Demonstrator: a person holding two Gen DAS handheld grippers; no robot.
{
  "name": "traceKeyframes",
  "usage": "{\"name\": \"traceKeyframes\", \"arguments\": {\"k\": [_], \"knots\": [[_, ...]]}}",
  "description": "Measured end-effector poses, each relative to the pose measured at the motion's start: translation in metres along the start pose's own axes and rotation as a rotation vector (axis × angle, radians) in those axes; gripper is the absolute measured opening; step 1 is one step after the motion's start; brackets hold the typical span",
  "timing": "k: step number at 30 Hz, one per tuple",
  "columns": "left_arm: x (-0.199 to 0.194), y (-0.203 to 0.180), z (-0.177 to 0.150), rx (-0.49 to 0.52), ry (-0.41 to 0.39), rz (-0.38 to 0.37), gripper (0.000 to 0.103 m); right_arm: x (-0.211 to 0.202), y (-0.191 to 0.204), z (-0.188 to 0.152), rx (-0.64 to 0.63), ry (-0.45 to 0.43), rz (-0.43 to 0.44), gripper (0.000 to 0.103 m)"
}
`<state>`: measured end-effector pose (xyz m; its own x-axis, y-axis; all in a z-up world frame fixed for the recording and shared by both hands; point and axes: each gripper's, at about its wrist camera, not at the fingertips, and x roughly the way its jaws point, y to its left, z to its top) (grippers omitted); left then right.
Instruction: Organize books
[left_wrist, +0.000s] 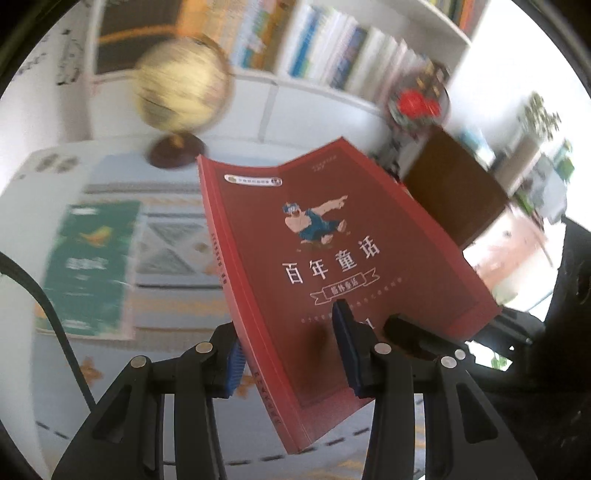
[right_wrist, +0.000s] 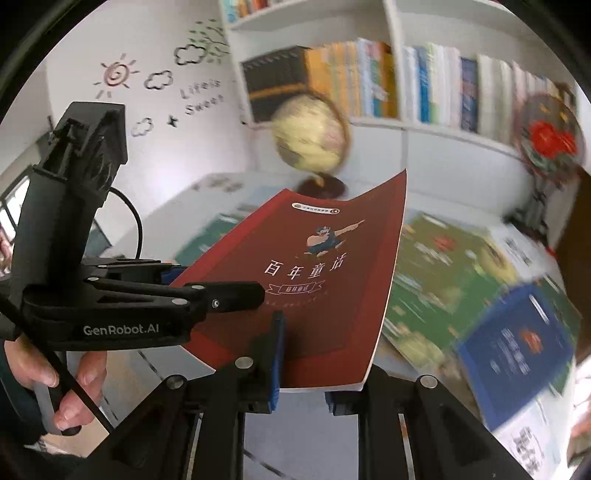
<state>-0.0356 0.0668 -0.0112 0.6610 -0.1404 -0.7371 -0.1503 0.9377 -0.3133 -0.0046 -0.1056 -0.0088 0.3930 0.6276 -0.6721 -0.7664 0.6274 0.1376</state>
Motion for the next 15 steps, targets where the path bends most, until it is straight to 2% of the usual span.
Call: {"name": "traceKeyframes", "arguments": {"k": [4, 11, 15], "knots": [[-0.027, 0.054, 0.011, -0.006, -0.055, 0.045, 0.039, 0.026, 0.046, 0.027, -0.025, -0.034, 0.041, 0.017], [-0.034, 0.164, 0.029, -0.03, -0.039, 0.069, 0.039, 0.105, 0.134, 0.064, -0.038, -0.022, 0.029, 0.019], [-0.021, 0.209, 0.037, -0.041, -0.012, 0.055, 0.039, 0.152, 0.161, 0.075, 0.0, 0.003, 0.015, 0.019]]}}
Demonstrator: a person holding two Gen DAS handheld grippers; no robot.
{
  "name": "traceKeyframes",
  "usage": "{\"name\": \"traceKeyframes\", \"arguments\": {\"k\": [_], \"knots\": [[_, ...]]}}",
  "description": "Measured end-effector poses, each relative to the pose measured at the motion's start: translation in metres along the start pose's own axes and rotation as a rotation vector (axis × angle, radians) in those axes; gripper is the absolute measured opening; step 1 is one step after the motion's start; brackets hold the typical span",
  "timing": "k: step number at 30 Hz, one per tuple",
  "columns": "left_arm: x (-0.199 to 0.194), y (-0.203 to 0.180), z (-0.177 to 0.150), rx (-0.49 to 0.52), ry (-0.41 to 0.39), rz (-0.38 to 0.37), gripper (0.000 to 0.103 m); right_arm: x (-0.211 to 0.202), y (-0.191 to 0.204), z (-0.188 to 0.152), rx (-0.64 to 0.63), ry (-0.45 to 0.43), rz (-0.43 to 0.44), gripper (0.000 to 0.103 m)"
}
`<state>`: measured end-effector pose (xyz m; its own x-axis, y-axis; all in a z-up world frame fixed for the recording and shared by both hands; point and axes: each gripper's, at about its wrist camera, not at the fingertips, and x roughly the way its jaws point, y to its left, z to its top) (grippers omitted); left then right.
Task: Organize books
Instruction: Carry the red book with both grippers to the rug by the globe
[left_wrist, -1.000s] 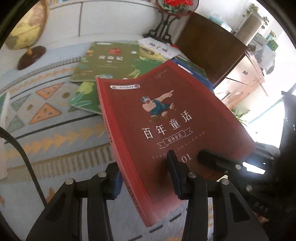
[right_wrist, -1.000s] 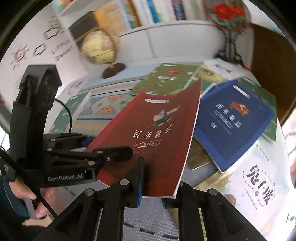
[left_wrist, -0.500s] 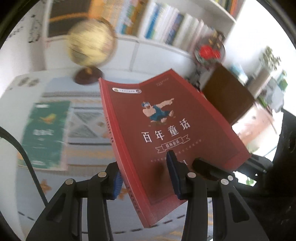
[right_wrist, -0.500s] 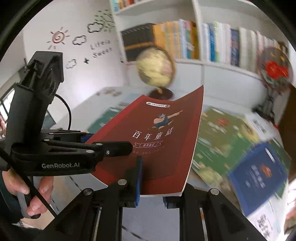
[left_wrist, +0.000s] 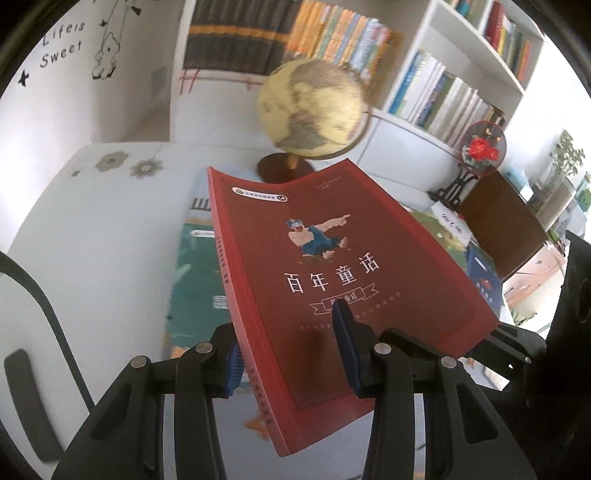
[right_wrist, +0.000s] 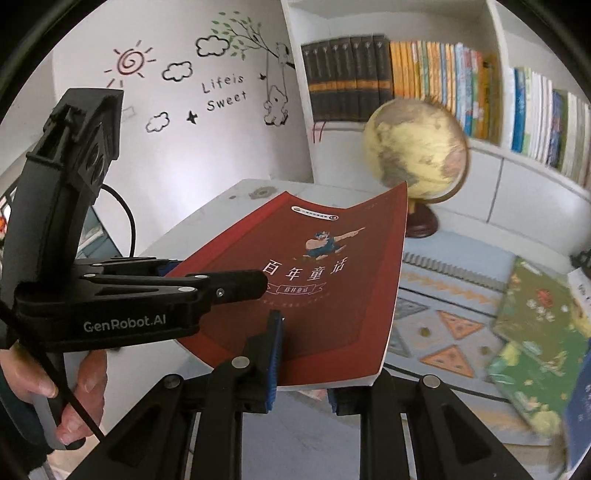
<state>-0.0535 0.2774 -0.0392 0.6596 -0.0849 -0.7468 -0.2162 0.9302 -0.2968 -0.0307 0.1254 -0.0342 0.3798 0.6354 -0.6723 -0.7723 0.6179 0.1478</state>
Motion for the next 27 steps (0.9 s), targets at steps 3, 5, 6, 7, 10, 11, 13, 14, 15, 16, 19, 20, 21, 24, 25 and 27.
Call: {"name": "traceKeyframes", "arguments": {"k": [3, 5, 6, 7, 10, 11, 13, 14, 15, 16, 19, 20, 21, 24, 25, 27], "knots": [[0.02, 0.027, 0.004, -0.004, 0.028, -0.019, 0.039, 0.029, 0.006, 0.005, 0.049, 0.036, 0.002, 0.019], [0.033, 0.038, 0.004, -0.004, 0.049, -0.031, 0.039, 0.044, 0.004, 0.007, 0.082, 0.054, -0.003, 0.019], [0.039, 0.044, 0.004, -0.007, 0.059, -0.037, 0.039, 0.053, 0.003, 0.007, 0.097, 0.063, -0.008, 0.019], [0.045, 0.049, 0.004, -0.01, 0.069, -0.043, 0.039, 0.057, 0.002, 0.007, 0.107, 0.069, -0.011, 0.019], [0.059, 0.059, 0.003, -0.022, 0.092, -0.059, 0.039, 0.077, -0.001, 0.007, 0.146, 0.095, -0.019, 0.02], [0.064, 0.062, 0.002, -0.026, 0.098, -0.063, 0.039, 0.082, -0.003, 0.006, 0.158, 0.102, -0.021, 0.02], [0.072, 0.068, -0.001, -0.037, 0.112, -0.074, 0.039, 0.09, -0.005, 0.004, 0.173, 0.113, -0.025, 0.02], [0.073, 0.069, -0.003, -0.041, 0.117, -0.079, 0.039, 0.093, -0.005, 0.002, 0.181, 0.122, -0.031, 0.02], [0.075, 0.07, -0.005, -0.045, 0.122, -0.08, 0.039, 0.096, -0.006, 0.001, 0.188, 0.126, -0.034, 0.02], [0.076, 0.072, -0.006, -0.047, 0.129, -0.081, 0.039, 0.098, -0.007, 0.0, 0.192, 0.13, -0.034, 0.02], [0.081, 0.076, -0.012, -0.058, 0.152, -0.078, 0.039, 0.106, -0.01, -0.001, 0.21, 0.144, -0.029, 0.021], [0.083, 0.078, -0.013, -0.064, 0.16, -0.077, 0.039, 0.107, -0.01, -0.002, 0.214, 0.149, -0.027, 0.021], [0.084, 0.08, -0.015, -0.075, 0.167, -0.076, 0.039, 0.108, -0.01, -0.004, 0.219, 0.154, -0.024, 0.021], [0.088, 0.086, -0.019, -0.098, 0.183, -0.066, 0.039, 0.116, -0.011, -0.009, 0.233, 0.18, -0.014, 0.023], [0.09, 0.088, -0.019, -0.103, 0.187, -0.064, 0.039, 0.118, -0.011, -0.01, 0.236, 0.184, -0.011, 0.023], [0.09, 0.092, -0.022, -0.118, 0.193, -0.049, 0.039, 0.122, -0.011, -0.014, 0.24, 0.202, 0.001, 0.026]]}}
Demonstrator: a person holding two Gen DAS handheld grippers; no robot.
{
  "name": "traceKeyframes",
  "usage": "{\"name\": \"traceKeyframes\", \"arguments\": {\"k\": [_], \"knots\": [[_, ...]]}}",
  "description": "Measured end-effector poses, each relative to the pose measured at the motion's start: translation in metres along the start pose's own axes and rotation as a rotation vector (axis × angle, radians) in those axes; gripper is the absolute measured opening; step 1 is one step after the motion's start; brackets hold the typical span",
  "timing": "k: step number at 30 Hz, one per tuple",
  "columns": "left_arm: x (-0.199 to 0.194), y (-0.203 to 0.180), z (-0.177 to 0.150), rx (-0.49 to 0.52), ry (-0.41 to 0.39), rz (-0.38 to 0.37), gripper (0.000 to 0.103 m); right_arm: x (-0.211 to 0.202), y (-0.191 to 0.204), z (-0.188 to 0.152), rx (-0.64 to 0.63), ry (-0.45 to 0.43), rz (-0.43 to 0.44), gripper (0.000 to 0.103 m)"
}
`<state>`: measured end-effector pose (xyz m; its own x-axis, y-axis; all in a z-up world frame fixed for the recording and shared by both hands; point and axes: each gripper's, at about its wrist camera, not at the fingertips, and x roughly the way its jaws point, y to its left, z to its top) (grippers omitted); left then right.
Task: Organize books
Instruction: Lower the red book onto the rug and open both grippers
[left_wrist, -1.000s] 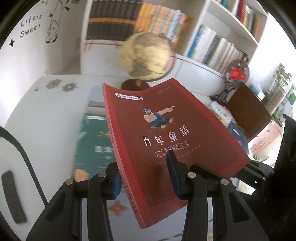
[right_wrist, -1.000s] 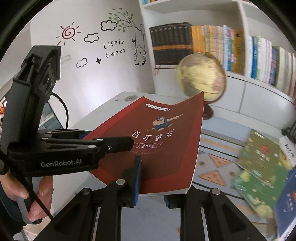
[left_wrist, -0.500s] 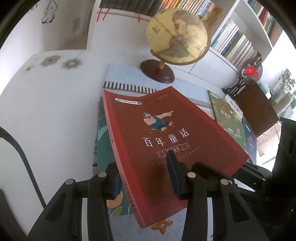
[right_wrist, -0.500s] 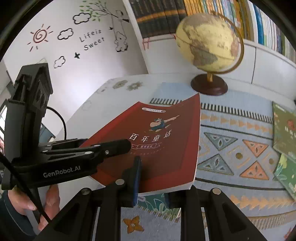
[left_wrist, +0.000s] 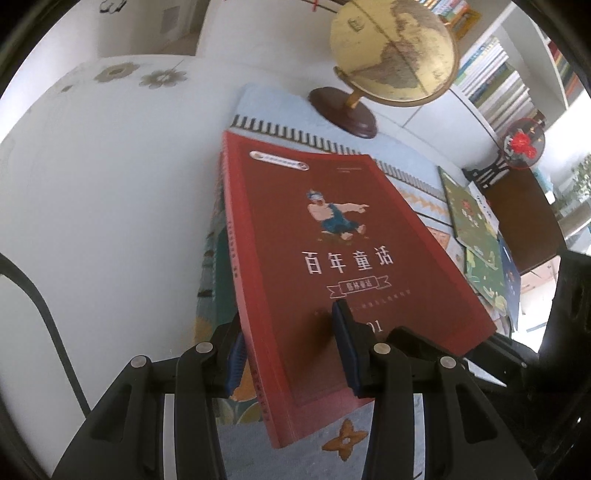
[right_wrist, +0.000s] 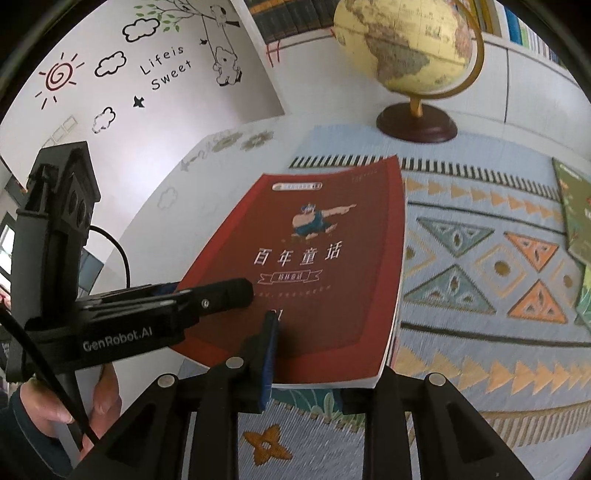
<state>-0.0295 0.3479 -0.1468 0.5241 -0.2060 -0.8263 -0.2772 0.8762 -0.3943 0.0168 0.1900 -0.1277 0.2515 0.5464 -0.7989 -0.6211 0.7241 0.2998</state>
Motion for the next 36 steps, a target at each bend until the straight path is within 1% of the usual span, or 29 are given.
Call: {"name": "traceKeyframes", "arguments": {"k": [2, 5, 8, 12, 13, 16, 19, 21, 23, 25, 27, 31, 33, 34, 35, 36], "knots": [[-0.001, 0.005, 0.0, -0.016, -0.004, 0.013, 0.04, 0.006, 0.0, -0.003, -0.001, 0.029, 0.011, 0.03], [-0.005, 0.015, -0.001, -0.054, -0.021, 0.036, 0.04, 0.014, -0.001, -0.008, 0.004, 0.063, 0.024, 0.031], [-0.014, 0.022, -0.004, -0.081, -0.048, 0.055, 0.04, 0.021, -0.003, -0.012, 0.01, 0.11, 0.063, 0.033], [-0.026, 0.024, -0.015, -0.1, -0.064, 0.086, 0.041, 0.022, -0.003, -0.014, 0.018, 0.085, 0.082, 0.035], [-0.029, 0.023, -0.019, -0.104, -0.065, 0.092, 0.041, 0.023, -0.003, -0.013, 0.022, 0.085, 0.084, 0.035], [-0.036, 0.017, -0.031, -0.11, -0.062, 0.107, 0.041, 0.024, -0.002, -0.015, 0.007, 0.112, 0.125, 0.041], [-0.043, 0.004, -0.048, -0.106, -0.06, 0.119, 0.041, 0.015, -0.004, -0.023, -0.02, 0.152, 0.119, 0.046], [-0.048, -0.009, -0.057, -0.095, -0.057, 0.125, 0.041, 0.003, -0.012, -0.035, -0.006, 0.187, 0.125, 0.046], [-0.053, -0.029, -0.067, -0.069, -0.062, 0.129, 0.041, -0.016, -0.025, -0.053, 0.017, 0.194, 0.112, 0.046], [-0.057, -0.053, -0.077, -0.037, -0.065, 0.123, 0.041, -0.038, -0.039, -0.068, 0.037, 0.176, 0.082, 0.047], [-0.059, -0.083, -0.085, -0.003, -0.066, 0.11, 0.046, -0.066, -0.054, -0.082, 0.063, 0.146, 0.042, 0.047], [-0.061, -0.151, -0.1, 0.094, -0.073, 0.069, 0.046, -0.137, -0.082, -0.101, 0.104, 0.023, -0.042, 0.047], [-0.061, -0.188, -0.108, 0.15, -0.072, 0.04, 0.051, -0.17, -0.091, -0.106, 0.118, -0.042, -0.08, 0.049], [-0.062, -0.213, -0.114, 0.186, -0.072, 0.017, 0.052, -0.188, -0.098, -0.109, 0.125, -0.079, -0.102, 0.053], [-0.063, -0.23, -0.118, 0.209, -0.072, -0.001, 0.062, -0.208, -0.104, -0.114, 0.132, -0.122, -0.13, 0.055], [-0.063, -0.245, -0.122, 0.226, -0.072, -0.019, 0.078, -0.228, -0.11, -0.12, 0.14, -0.16, -0.158, 0.055]]}}
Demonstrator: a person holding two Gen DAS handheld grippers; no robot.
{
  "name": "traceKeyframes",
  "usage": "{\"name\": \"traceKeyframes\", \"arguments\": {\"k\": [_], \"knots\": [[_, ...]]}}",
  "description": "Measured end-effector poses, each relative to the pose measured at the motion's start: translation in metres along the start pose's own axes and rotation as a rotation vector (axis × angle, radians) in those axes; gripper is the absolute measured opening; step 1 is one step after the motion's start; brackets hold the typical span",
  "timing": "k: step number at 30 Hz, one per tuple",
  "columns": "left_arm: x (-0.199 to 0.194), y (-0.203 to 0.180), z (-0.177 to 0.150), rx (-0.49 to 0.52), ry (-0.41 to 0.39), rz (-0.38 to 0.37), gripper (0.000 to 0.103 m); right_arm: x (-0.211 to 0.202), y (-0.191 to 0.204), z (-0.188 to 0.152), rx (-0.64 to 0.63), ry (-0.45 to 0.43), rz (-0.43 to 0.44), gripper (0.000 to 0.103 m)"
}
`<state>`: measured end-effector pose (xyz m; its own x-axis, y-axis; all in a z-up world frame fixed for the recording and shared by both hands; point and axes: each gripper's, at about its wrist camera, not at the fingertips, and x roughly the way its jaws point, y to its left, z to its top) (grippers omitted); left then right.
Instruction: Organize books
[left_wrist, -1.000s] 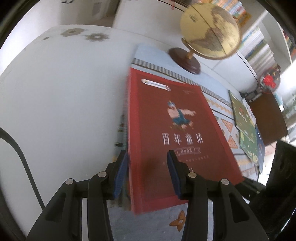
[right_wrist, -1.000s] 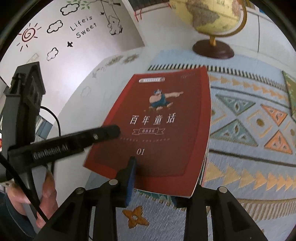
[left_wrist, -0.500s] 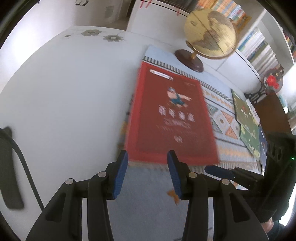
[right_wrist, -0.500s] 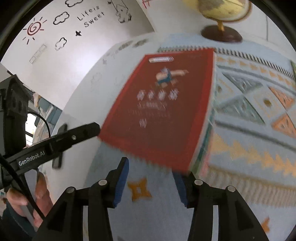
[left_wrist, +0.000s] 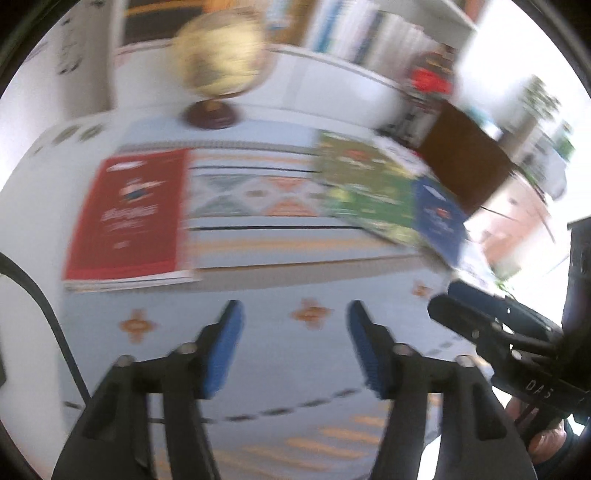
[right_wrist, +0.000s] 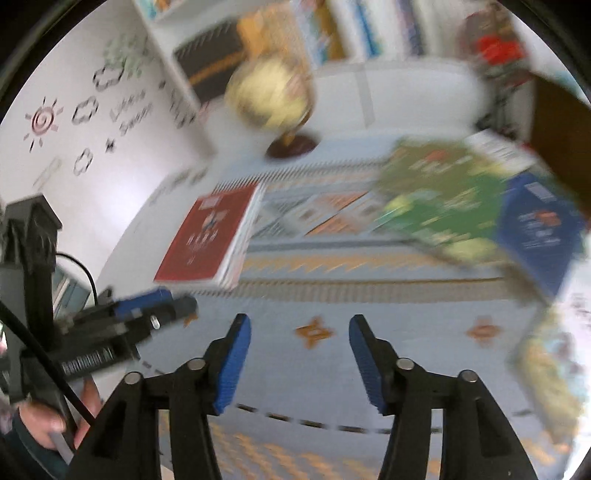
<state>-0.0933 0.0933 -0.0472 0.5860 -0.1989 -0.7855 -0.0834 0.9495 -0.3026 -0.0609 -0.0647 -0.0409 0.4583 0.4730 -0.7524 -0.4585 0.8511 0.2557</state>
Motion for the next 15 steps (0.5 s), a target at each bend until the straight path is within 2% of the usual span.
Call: {"name": "traceKeyframes", "arguments": {"k": [1, 5, 9, 15], "knots": [[-0.001, -0.019, -0.001, 0.021, -0.006, -0.032, 0.085, -0.018, -0.011, -0.002, 0.009, -0.026, -0.018, 0.057], [-0.001, -0.079, -0.001, 0.094, -0.008, -0.112, 0.087, -0.073, -0.058, -0.016, 0.089, -0.099, -0.073, 0.063], [0.009, -0.124, -0.004, 0.17, 0.014, -0.14, 0.087, -0.103, -0.103, -0.036, 0.194, -0.126, -0.132, 0.064], [0.028, -0.162, 0.003, 0.256, 0.024, -0.133, 0.087, -0.125, -0.155, -0.053, 0.346, -0.135, -0.158, 0.064]]}}
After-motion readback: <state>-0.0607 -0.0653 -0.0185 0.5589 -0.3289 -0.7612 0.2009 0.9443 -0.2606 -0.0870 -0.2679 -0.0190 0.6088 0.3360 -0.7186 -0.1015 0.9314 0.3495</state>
